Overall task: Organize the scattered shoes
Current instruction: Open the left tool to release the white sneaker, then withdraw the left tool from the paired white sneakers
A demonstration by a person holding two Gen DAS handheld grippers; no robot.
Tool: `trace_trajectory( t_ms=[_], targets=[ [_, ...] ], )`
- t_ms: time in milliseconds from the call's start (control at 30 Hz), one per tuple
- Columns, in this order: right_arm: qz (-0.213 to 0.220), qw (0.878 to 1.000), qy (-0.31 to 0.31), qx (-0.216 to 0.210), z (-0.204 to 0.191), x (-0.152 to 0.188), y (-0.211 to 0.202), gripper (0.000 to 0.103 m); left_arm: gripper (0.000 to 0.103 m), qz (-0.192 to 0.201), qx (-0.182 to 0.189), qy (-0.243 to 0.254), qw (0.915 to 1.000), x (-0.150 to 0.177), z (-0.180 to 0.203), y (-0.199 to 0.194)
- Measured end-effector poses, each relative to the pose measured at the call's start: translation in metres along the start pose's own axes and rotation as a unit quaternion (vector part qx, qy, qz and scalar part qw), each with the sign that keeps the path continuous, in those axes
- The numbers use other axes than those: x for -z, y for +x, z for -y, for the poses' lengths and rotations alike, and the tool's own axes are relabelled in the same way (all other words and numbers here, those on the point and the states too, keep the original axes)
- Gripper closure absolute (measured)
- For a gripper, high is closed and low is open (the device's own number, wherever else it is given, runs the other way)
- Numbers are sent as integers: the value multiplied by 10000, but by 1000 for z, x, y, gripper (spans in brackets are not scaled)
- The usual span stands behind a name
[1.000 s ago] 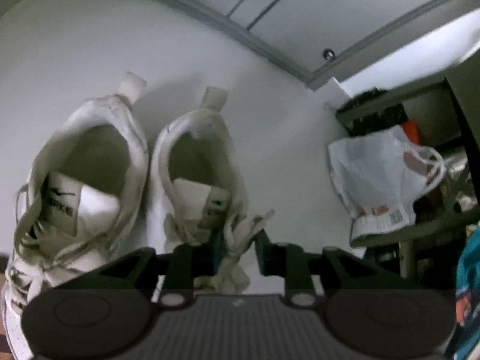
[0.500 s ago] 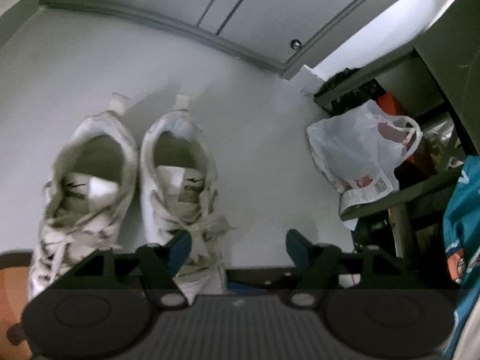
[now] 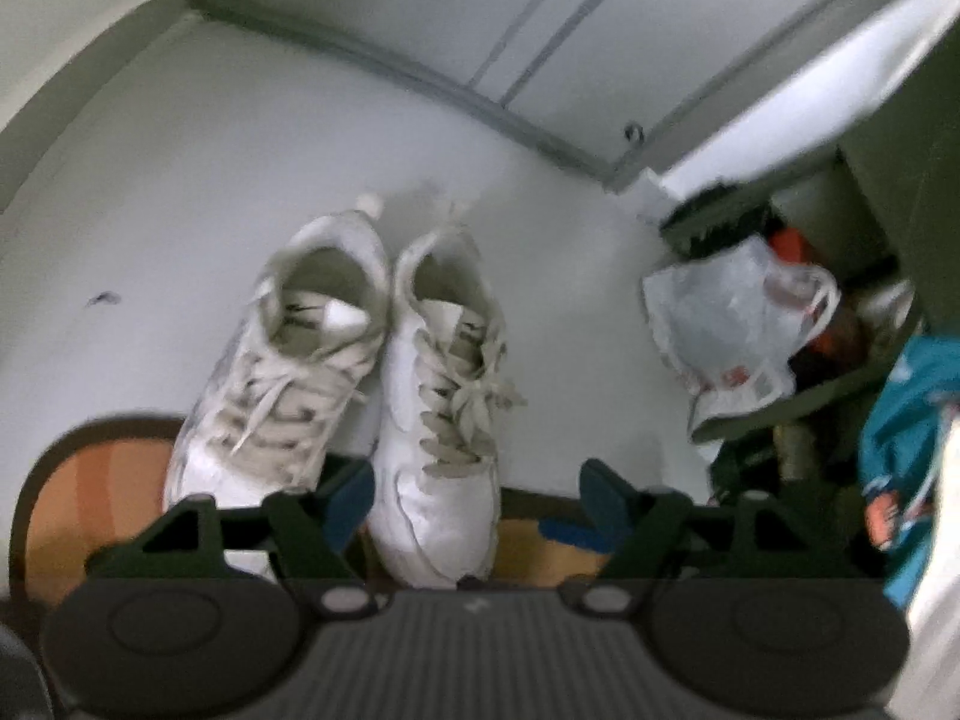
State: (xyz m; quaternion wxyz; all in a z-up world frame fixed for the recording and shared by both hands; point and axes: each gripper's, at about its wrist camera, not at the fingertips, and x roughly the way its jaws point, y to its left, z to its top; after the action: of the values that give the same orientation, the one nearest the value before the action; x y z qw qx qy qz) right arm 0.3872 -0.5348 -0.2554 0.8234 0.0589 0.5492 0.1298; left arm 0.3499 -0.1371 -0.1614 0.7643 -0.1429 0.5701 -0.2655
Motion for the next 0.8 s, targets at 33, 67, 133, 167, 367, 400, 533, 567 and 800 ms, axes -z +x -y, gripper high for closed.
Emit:
trace_trajectory(
  t_ms=[33, 67, 133, 167, 367, 400, 533, 567, 800],
  targets=[
    [-10, 10000, -8, -21, -3, 1, -1, 23, 25, 30, 32, -71, 10000, 7, -4, -10],
    [-8, 10000, -16, -19, -3, 2, -5, 23, 25, 48, -5, -77, 10000, 13, -7, -18],
    [0, 10000, -19, 8, -5, 4, -11, 23, 25, 69, -150, -23, 9999, 25, -10, -30],
    [15, 10000, 0, 25, -6, 5, -15, 23, 25, 82, -198, -16, 9998, 31, -12, -35],
    [84, 9998, 128, 138, -19, 9, -35, 23, 25, 275, -140, -223, 9993, 68, -21, -65],
    [105, 9998, 124, 154, -21, 10, -38, 23, 25, 279, -121, -154, 9994, 73, -20, -69],
    [268, 9993, 53, 257, -38, 19, -59, 23, 21, 306, -172, 167, 9992, 89, -16, -82],
    [289, 9993, 53, 248, -41, 21, -65, 23, 21, 304, -150, 171, 9993, 93, -16, -85],
    [391, 9988, 121, 275, -64, 35, -92, 22, 20, 502, -151, -92, 9986, 119, -33, -114]
  ],
)
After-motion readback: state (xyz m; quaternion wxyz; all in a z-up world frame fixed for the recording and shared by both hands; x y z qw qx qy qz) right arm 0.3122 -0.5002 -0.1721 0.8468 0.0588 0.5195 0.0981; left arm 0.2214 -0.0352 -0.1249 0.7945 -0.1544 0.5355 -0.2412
